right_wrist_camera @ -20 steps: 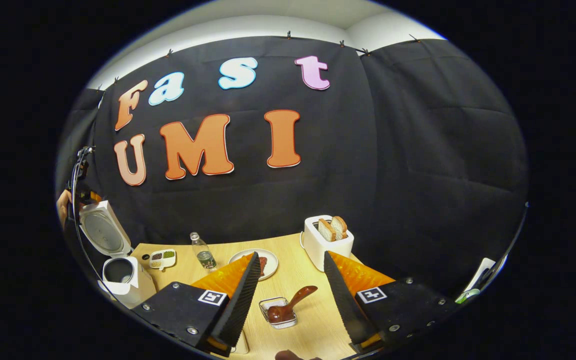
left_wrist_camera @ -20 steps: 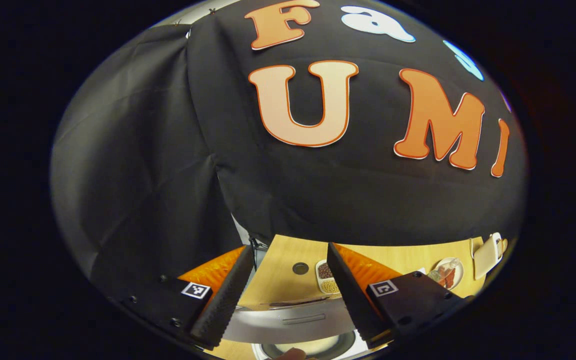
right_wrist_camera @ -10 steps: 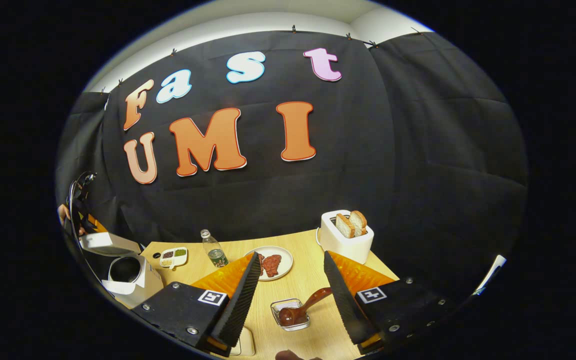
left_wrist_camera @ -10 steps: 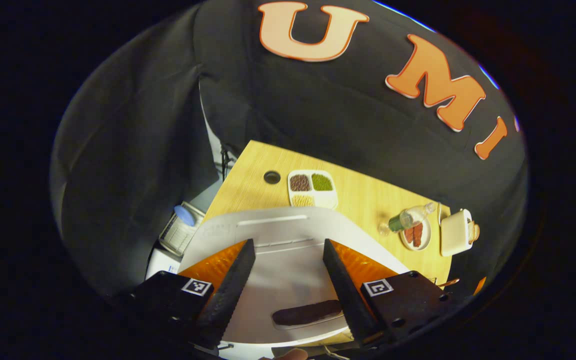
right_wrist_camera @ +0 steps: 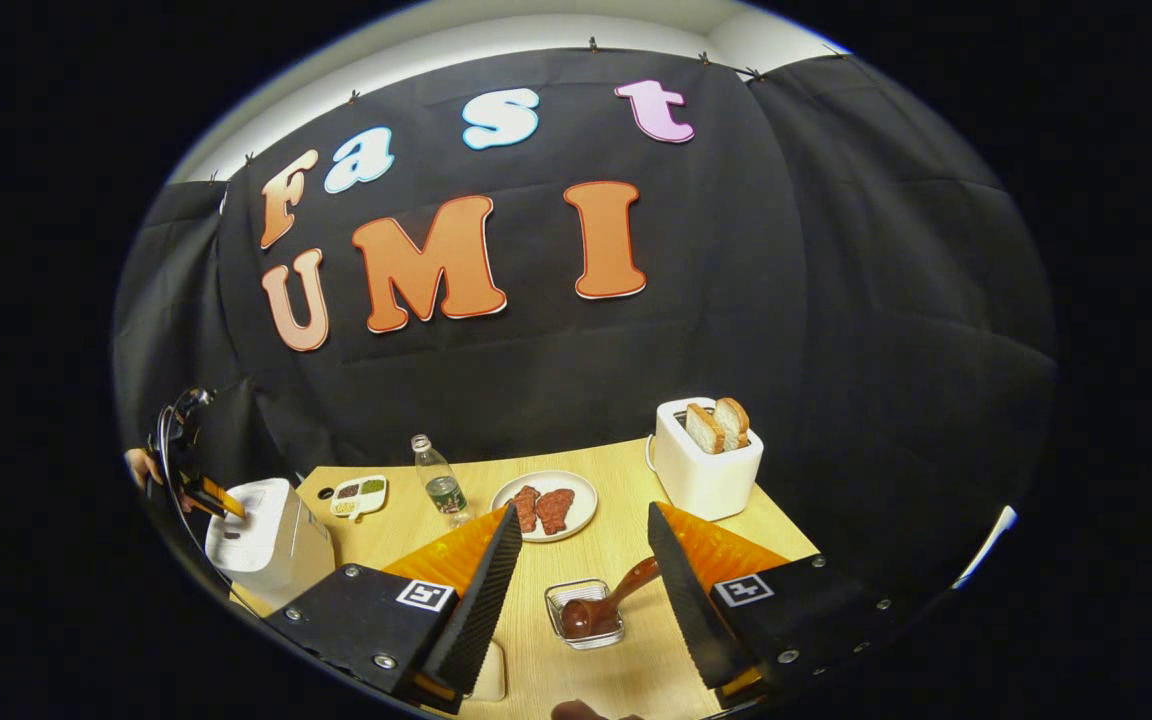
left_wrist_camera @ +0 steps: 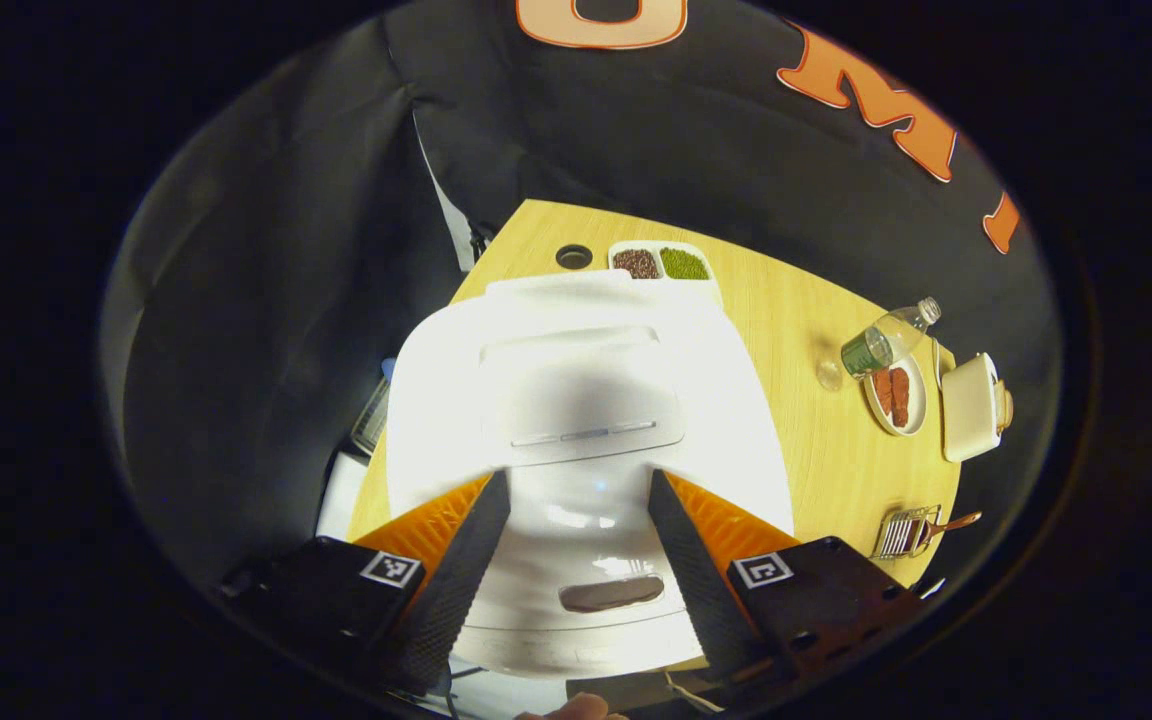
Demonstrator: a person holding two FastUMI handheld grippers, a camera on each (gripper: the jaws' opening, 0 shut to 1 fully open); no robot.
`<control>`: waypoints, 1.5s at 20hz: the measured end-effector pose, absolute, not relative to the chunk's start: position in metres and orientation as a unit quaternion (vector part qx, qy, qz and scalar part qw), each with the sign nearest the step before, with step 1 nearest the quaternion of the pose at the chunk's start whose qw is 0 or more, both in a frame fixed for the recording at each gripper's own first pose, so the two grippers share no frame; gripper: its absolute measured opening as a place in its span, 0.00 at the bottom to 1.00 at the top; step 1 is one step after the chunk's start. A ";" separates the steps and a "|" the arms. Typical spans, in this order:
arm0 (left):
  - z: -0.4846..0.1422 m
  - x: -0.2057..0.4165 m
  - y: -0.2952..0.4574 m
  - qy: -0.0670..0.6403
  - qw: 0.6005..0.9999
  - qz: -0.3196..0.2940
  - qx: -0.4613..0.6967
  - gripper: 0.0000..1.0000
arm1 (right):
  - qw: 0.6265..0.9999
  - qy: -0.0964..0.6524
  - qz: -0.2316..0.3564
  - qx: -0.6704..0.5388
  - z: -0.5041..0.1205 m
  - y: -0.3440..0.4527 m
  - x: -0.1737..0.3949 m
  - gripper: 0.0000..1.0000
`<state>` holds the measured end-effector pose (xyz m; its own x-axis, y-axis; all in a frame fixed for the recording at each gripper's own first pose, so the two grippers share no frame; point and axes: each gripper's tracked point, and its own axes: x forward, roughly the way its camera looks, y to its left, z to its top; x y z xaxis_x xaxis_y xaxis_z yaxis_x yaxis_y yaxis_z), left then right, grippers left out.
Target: Close the left gripper, press the button to open the rice cooker; take a wooden spoon from the chopstick holder with the right hand, scoop a spoonful of rice and pour it into the rice cooker, then put the wooden spoon back into the chopstick holder.
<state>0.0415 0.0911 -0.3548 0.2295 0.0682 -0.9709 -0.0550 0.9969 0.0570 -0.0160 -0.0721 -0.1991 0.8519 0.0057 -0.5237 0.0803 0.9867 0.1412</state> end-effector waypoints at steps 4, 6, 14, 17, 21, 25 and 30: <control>-0.357 0.044 0.089 0.595 0.802 0.049 0.006 0.99 | 0.959 0.273 -0.014 0.080 -0.200 -0.074 -0.019 0.80; -0.352 0.035 0.076 0.584 0.811 0.034 -0.019 0.98 | 0.960 0.266 0.003 0.085 -0.193 -0.070 -0.017 0.80; -0.220 0.031 0.044 0.373 0.927 -0.017 -0.024 0.96 | 0.985 0.157 0.054 0.052 -0.113 -0.037 0.028 0.80; -0.182 0.023 0.044 0.307 0.952 -0.009 -0.020 0.96 | 0.989 0.118 0.081 0.043 -0.091 -0.015 0.039 0.80; -0.140 0.013 0.030 0.215 0.977 -0.006 0.001 1.00 | 0.991 0.074 0.104 0.045 -0.066 0.012 0.047 0.80; -0.123 0.004 0.031 0.156 0.987 0.024 0.033 0.96 | 0.991 0.052 0.121 0.021 -0.057 0.026 0.047 0.80; -0.102 -0.004 -0.016 0.102 0.994 -0.019 0.029 1.00 | 0.992 0.049 0.117 0.008 -0.060 0.030 0.043 0.80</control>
<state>-0.0044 -0.0163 -0.1024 0.9785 -0.0325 -0.2037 0.0444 0.9976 0.0539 0.0428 0.0299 -0.0602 0.9677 0.2333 -0.0952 -0.2317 0.9724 0.0280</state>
